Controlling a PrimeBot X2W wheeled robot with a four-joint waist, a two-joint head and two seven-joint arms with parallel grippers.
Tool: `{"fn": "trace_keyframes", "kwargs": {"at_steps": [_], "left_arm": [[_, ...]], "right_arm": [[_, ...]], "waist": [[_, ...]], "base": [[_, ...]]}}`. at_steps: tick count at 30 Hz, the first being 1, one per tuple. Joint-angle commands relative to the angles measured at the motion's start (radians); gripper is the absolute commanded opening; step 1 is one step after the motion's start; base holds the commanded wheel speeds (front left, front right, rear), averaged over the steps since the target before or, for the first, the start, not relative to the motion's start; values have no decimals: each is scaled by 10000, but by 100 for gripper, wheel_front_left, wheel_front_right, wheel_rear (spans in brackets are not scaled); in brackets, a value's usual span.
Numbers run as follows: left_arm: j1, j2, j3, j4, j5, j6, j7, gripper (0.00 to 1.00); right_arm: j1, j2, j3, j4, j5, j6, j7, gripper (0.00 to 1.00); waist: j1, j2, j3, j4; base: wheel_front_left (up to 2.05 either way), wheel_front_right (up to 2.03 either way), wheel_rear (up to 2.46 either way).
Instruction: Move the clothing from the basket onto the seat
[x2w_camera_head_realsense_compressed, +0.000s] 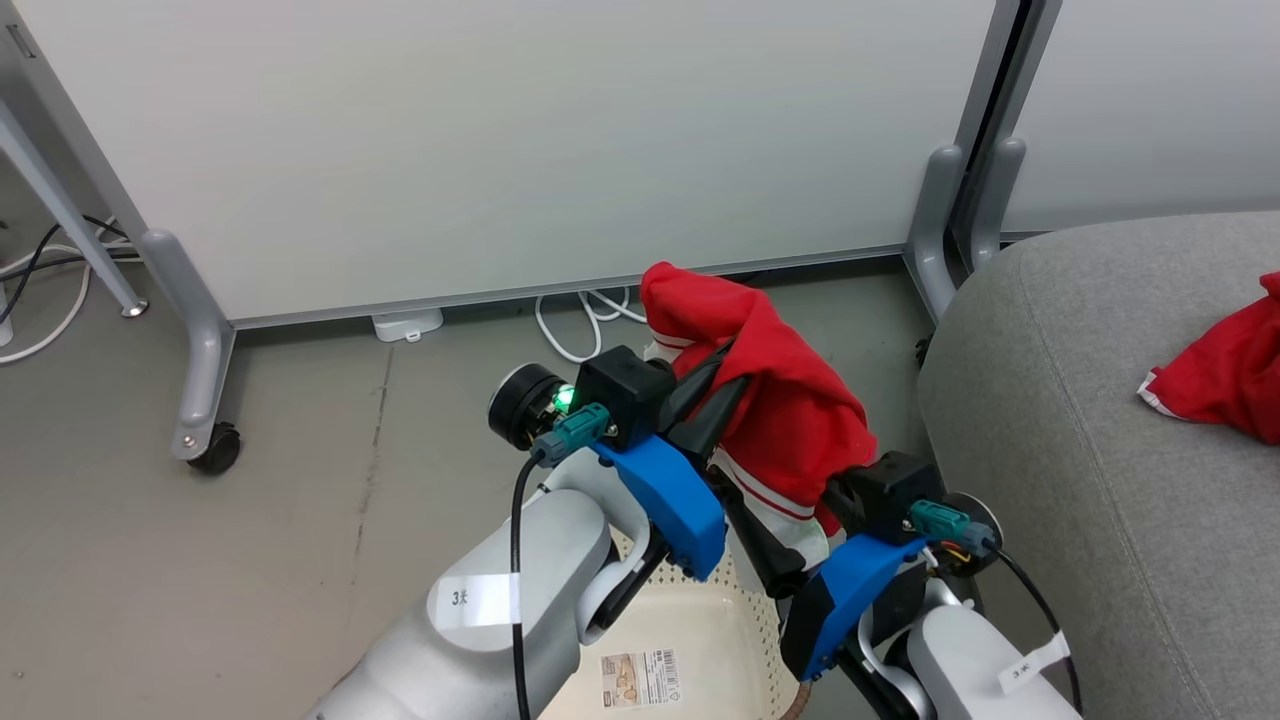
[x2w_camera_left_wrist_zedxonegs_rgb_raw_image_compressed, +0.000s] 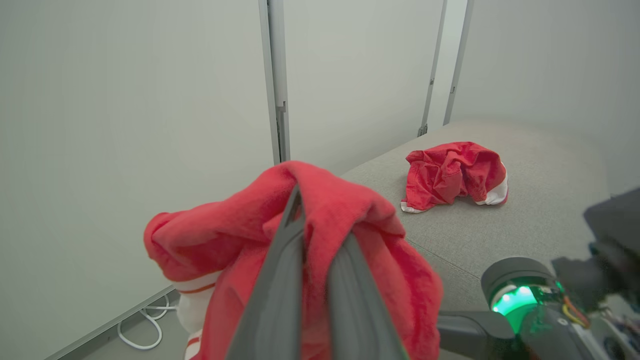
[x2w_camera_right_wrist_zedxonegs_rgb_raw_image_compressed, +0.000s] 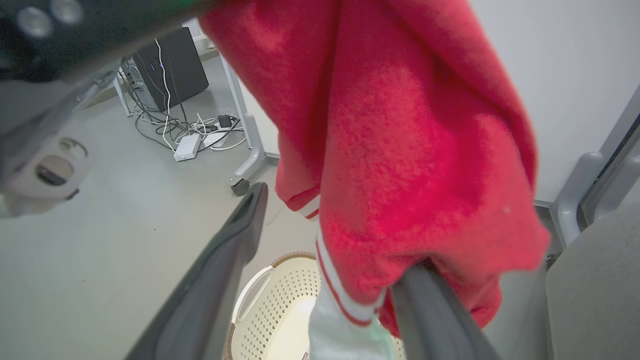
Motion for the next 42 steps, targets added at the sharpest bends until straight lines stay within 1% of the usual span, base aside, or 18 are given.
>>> {"fn": "trace_keyframes", "kwargs": {"at_steps": [1, 3, 4, 5, 6, 7, 8, 14, 27, 28, 29, 30, 31, 32, 42], "left_arm": [[-116, -1, -3, -33, -37, 15, -49, 0], [-123, 1, -48, -32, -104, 23, -51, 0], [-125, 1, -72, -33, -102, 25, -51, 0], [-125, 1, -92, -37, -126, 27, -49, 0], [-122, -1, -110, -39, -152, 29, -49, 0], [-117, 1, -121, -39, -174, 31, -51, 0], [-116, 1, -124, -35, -175, 36, -51, 0], [-62, -1, -49, 49, -157, 82, -51, 0], [-7, 1, -62, 138, -190, 27, -51, 0], [-6, 1, -68, 146, -191, 27, -51, 2], [-7, 1, -68, 146, -187, 30, -51, 23], [-21, 1, -60, 129, -146, 54, -51, 41], [-18, 1, -35, 100, -122, 78, -51, 95], [-4, 1, -6, 69, -91, 97, -51, 100], [197, 1, 248, -29, 135, 90, -49, 100]], "right_arm": [[-209, -15, 41, 103, 43, 1, -82, 100], [-422, -15, 136, 391, 118, 1, -202, 100], [-503, -15, 180, 541, 169, 1, -246, 88], [-594, -15, 206, 672, 181, 1, -305, 55], [-674, -15, 226, 798, 206, 1, -381, 37], [-741, -15, 250, 913, 232, 1, -450, 14], [-804, -14, 281, 998, 214, 1, -517, 0], [-885, -15, 418, 1370, 206, 1, -757, 0], [-1025, -14, 464, 1555, 133, 1, -947, 0], [-1020, -14, 467, 1565, 135, 1, -951, 0], [-1018, -15, 466, 1572, 134, 1, -957, 0], [-1017, -15, 465, 1575, 135, 1, -954, 0], [-1018, -15, 462, 1571, 130, 1, -955, 0], [-1016, -15, 458, 1565, 126, 1, -958, 0], [-1064, -14, 452, 1544, 92, 1, -970, 0]], "waist": [[-1, 0, -16, 7], [-1, 0, -49, 16], [-1, 0, -68, 23], [-1, 0, -86, 29], [-1, 0, -105, 35], [-1, 0, -123, 42], [-1, 0, -140, 45], [-1, 0, -221, 4], [-1, 0, -260, -113], [-1, 0, -262, -113], [-1, 0, -262, -113], [-1, 0, -264, -113], [-1, 0, -267, -112], [-1, 0, -268, -113], [-1, 0, -273, -137]], "base": [[0, 0, 0], [0, 0, 0], [0, 0, 0], [0, 0, 0], [0, 0, 0], [0, 0, 0], [0, 0, 0], [0, 0, 0], [0, 0, 0], [0, 0, 0], [0, 0, 0], [0, 0, 0], [0, 0, 0], [0, 0, 0], [0, 0, 0]]}}
